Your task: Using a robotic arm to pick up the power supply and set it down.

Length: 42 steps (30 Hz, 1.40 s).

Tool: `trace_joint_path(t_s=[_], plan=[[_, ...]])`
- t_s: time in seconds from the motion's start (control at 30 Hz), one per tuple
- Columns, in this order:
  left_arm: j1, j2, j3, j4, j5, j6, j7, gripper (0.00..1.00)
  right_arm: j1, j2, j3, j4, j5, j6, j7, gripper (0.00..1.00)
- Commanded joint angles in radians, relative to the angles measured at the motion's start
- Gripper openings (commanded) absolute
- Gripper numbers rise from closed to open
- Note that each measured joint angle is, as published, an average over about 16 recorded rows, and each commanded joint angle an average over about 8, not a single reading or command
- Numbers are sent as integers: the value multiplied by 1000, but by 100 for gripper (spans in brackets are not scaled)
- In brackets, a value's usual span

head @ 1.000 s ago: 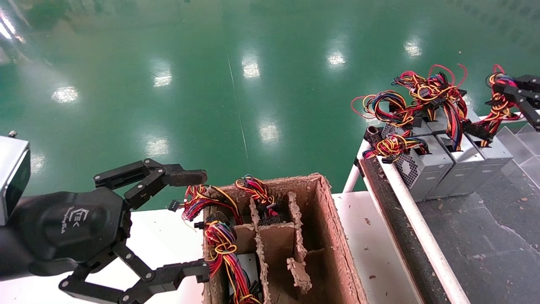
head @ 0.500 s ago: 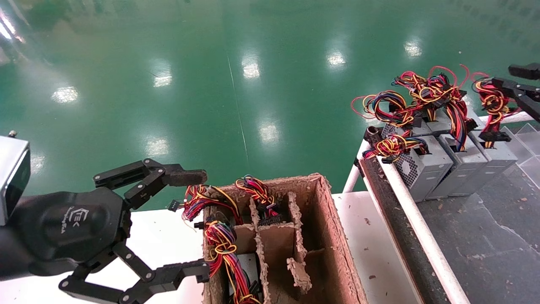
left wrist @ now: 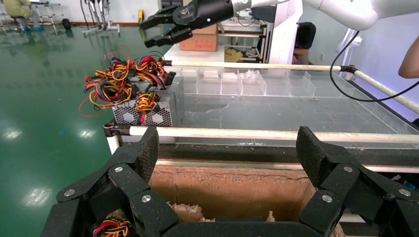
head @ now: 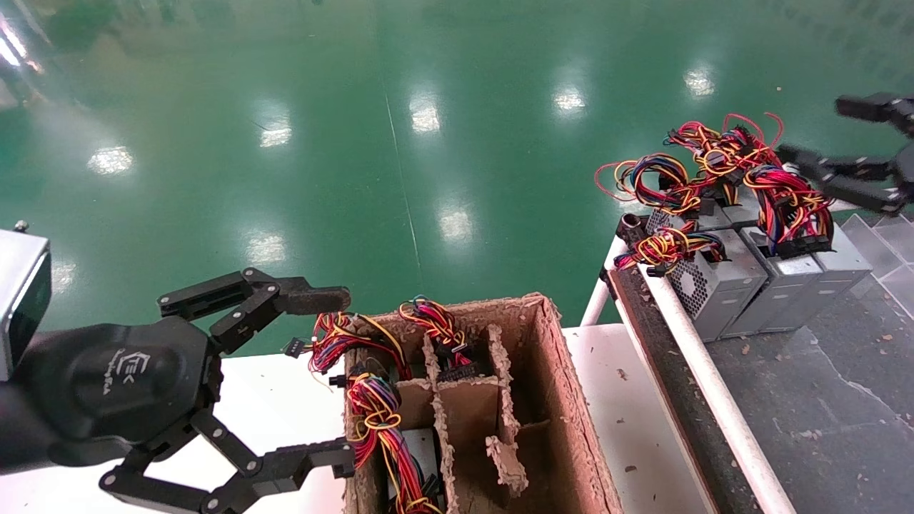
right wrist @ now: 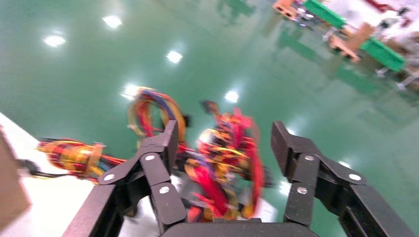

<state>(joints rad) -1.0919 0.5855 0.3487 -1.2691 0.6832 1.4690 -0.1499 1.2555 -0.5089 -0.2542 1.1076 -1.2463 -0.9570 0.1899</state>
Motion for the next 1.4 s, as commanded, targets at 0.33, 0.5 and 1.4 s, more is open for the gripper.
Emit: trace_joint_path(t_s=[0.33, 0.5, 1.4], plan=[[0, 0, 0, 0, 0, 0, 0, 100, -39, -22, -5, 38, 112, -117, 0, 95], [0, 0, 0, 0, 0, 0, 0, 100, -57, -32, -8, 55, 162, -169, -1, 91], [0, 0, 1, 0, 0, 0, 0, 100, -153, -86, -21, 149, 435, -455, -2, 100]])
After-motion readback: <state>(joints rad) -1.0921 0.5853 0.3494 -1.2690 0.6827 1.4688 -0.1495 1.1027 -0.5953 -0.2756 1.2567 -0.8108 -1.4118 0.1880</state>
